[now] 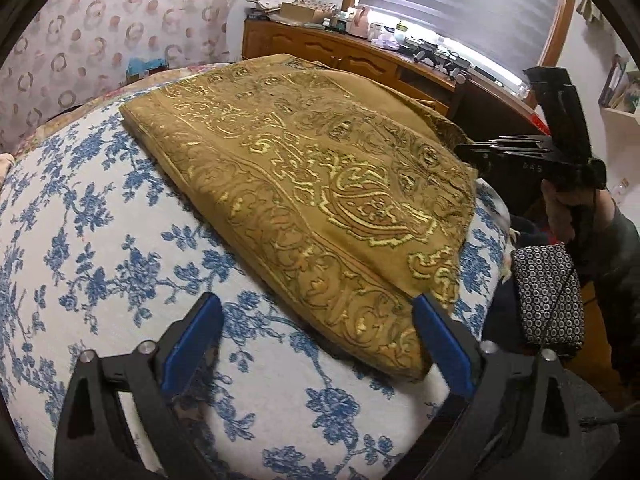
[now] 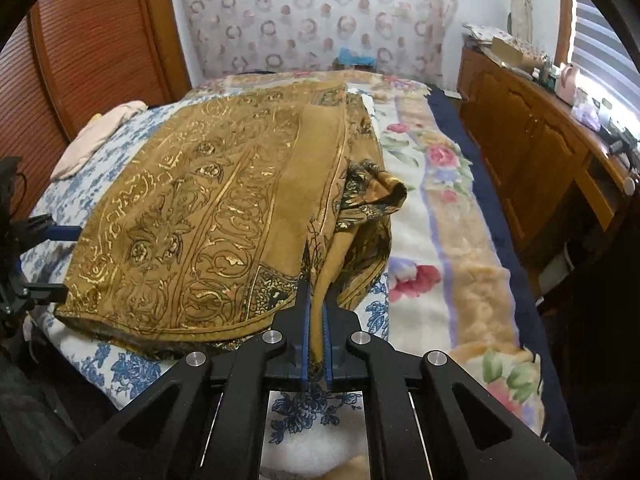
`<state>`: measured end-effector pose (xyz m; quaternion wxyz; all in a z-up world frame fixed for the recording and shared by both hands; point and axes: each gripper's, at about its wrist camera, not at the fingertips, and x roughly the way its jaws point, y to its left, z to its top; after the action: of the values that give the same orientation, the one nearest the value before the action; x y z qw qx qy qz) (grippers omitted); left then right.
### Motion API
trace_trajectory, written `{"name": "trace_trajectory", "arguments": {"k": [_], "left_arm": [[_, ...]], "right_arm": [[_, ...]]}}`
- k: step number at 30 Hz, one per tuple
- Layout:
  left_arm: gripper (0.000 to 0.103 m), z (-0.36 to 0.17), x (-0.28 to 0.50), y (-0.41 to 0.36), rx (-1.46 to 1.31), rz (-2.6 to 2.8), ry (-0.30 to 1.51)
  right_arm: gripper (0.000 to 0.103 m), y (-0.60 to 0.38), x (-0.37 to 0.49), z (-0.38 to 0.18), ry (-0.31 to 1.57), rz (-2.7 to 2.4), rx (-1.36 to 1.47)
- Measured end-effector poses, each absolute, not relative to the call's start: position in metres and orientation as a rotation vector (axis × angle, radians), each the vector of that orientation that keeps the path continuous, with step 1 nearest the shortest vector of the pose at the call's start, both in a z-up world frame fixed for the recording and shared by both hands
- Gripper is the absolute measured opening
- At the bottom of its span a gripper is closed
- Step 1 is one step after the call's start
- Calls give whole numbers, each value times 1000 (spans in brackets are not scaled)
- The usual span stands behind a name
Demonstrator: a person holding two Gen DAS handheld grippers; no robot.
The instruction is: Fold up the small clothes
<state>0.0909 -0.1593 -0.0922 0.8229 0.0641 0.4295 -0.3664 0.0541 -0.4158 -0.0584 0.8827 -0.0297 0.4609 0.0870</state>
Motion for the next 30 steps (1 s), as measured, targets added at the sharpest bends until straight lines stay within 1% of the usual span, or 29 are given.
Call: {"name": "trace_trajectory", "arguments": {"k": [1, 4, 5, 6, 7, 8, 11, 12, 14, 17, 18, 21, 23, 30], "left_arm": [[92, -93, 89, -160, 141, -781, 911], [81, -92, 83, -162, 147, -798, 907], [72, -92, 81, -163, 147, -805, 905], [68, -91, 78, -164, 150, -814, 902], [61, -91, 76, -166, 154, -823, 901], [44, -91, 73, -168, 157, -831, 898], [12, -89, 71, -171, 143, -857, 896], [10, -86, 71, -171, 143, -860, 886], [7, -76, 76, -167, 110, -875, 862], [5, -53, 82, -162, 65, -897, 824], [5, -46, 84, -161, 58, -902, 809], [5, -20, 94, -164, 52, -913, 751], [5, -6, 103, -168, 51, -915, 721], [4, 19, 146, -183, 37, -910, 687]], "right_arm": [[2, -416, 55, -59, 961, 179, -62], [2, -417, 55, -59, 961, 178, -51], [3, -418, 55, -59, 960, 177, -47], [3, -419, 55, -58, 959, 176, -46], [3, -419, 55, -57, 956, 173, -46], [6, -420, 54, -55, 949, 170, -47], [12, -421, 51, -48, 925, 164, -55], [15, -421, 49, -45, 914, 165, -56], [30, -421, 46, -37, 886, 167, -54], [42, -418, 38, -20, 833, 178, -61], [43, -415, 36, -16, 821, 191, -61], [53, -399, 28, -5, 788, 253, -82], [61, -385, 23, -1, 778, 302, -110], [70, -344, 19, -4, 784, 409, -242]]}}
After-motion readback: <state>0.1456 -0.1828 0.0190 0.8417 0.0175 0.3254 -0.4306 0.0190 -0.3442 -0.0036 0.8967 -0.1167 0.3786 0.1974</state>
